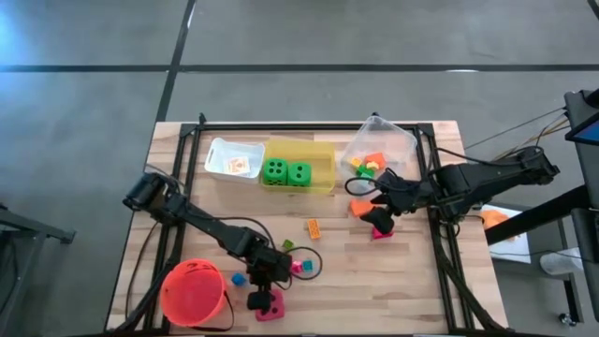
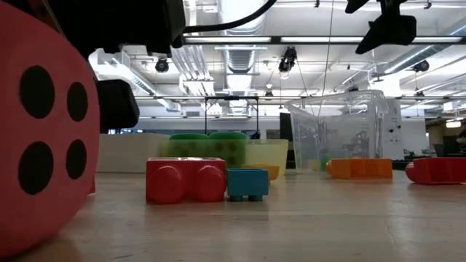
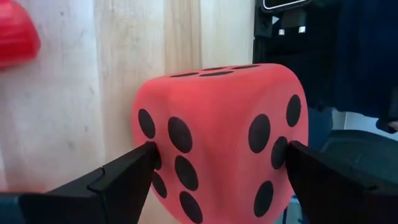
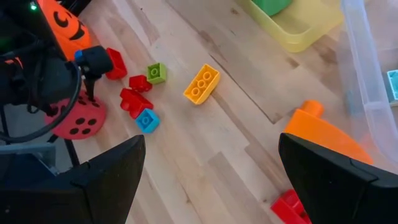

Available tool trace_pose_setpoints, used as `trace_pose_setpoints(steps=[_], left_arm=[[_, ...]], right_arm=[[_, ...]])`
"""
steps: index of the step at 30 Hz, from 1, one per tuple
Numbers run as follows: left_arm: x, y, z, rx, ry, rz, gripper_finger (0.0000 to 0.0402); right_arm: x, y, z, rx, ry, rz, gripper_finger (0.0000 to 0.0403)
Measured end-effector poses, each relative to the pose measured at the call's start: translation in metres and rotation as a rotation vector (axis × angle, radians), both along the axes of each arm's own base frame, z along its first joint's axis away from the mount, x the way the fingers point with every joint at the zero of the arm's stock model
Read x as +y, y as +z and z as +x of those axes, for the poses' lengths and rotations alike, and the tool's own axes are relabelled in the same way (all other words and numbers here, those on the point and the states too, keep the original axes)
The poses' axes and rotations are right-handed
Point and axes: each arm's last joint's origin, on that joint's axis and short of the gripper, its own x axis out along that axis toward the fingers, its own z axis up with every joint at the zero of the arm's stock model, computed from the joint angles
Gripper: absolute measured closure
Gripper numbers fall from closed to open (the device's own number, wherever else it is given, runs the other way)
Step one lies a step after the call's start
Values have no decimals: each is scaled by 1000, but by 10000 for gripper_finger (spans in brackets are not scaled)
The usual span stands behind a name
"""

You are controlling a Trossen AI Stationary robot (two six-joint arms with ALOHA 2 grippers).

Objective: Pick & Place Toys
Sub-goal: Put the red dice into the yellow bin

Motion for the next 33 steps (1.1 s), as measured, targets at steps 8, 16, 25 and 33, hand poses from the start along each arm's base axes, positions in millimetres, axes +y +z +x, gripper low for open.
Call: trace_pose_setpoints(steps=[8,16,25,33], left_arm=[[0,-8,0,-51,-32,-8,106],[2,-17,-6,3,11,-25,211],[2,-17,-6,45,67,-48,215],[5,-9,-7,27,94,-55,220]], right_arm=[[0,0,0,0,0,0,39],[0,0,0,-1,-10,11,39],[0,0,0,-3,-10,12,39],[1,2,2,-25,-12,20,39]])
